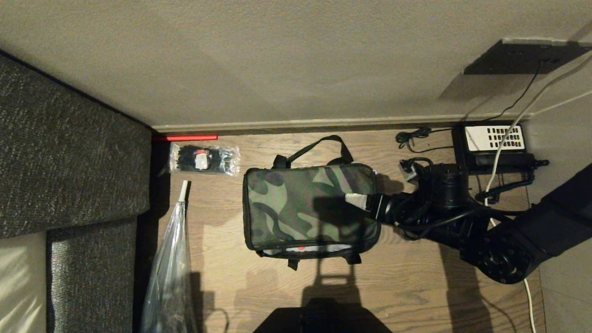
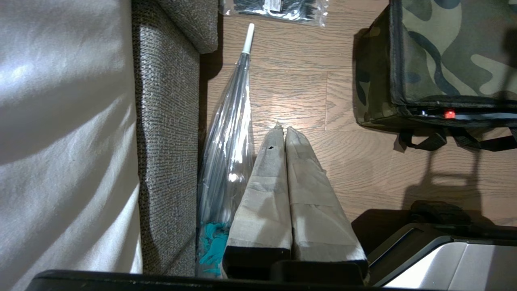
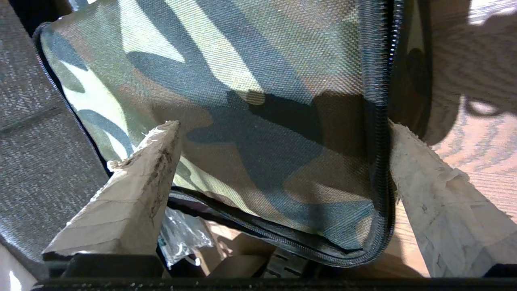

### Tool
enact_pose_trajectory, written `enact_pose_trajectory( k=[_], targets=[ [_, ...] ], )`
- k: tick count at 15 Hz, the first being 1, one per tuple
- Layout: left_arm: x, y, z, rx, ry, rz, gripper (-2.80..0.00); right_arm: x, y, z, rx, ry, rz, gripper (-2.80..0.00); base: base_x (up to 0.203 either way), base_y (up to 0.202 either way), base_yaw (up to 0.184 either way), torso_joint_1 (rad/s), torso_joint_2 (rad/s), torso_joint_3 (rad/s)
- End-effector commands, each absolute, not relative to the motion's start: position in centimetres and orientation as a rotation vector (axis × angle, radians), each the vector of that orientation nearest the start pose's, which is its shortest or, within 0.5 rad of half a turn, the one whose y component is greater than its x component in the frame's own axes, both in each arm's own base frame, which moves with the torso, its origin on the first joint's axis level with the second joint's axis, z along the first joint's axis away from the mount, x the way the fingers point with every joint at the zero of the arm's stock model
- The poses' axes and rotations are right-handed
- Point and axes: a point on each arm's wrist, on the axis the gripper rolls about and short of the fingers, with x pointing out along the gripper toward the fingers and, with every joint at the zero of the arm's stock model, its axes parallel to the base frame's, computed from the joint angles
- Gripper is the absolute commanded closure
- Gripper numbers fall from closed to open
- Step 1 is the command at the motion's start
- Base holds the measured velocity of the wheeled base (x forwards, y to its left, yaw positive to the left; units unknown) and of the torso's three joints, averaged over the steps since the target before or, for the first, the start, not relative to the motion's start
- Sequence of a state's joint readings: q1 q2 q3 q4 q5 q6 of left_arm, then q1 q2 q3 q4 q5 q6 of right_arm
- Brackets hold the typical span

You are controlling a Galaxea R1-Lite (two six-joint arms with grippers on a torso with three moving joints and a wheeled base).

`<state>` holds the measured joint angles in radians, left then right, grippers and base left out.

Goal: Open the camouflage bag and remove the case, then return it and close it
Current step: Open the top of the storage box

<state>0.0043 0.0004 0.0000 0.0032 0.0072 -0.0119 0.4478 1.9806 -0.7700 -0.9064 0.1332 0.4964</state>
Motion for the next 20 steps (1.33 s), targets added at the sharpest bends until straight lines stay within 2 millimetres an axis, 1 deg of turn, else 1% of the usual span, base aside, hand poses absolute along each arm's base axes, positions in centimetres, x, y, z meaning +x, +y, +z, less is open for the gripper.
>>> enact_pose_trajectory(
  k=[1,5,7,13,16,18,20],
  targets=[
    [-2.3,0.0,7.4,-0.012,0.005,0.012,0.0,31.0,15.7,11.4,0.439,0.434,0.503,-2.8,0.0,0.0,0.0,0.0,0.0,0.0],
    [-2.3,0.0,7.4,-0.012,0.005,0.012,0.0,30.0,16.3,12.8,0.512,0.459,0.521,-2.8,0.0,0.0,0.0,0.0,0.0,0.0],
    [-2.3,0.0,7.4,-0.012,0.006,0.012,0.0,29.8,16.3,13.2,0.516,0.45,0.527,-2.8,0.0,0.0,0.0,0.0,0.0,0.0],
    [-2.3,0.0,7.4,-0.012,0.005,0.012,0.0,29.9,16.3,13.7,0.557,0.447,0.524,-2.8,0.0,0.0,0.0,0.0,0.0,0.0],
    [-2.3,0.0,7.4,-0.012,0.006,0.012,0.0,29.9,16.3,13.3,0.548,0.454,0.52,-2.8,0.0,0.0,0.0,0.0,0.0,0.0],
    [-2.3,0.0,7.4,-0.012,0.005,0.012,0.0,30.2,16.4,12.4,0.494,0.463,0.514,-2.8,0.0,0.0,0.0,0.0,0.0,0.0],
    [-2.3,0.0,7.4,-0.012,0.005,0.012,0.0,30.4,15.9,11.9,0.423,0.456,0.507,-2.8,0.0,0.0,0.0,0.0,0.0,0.0]
  ],
)
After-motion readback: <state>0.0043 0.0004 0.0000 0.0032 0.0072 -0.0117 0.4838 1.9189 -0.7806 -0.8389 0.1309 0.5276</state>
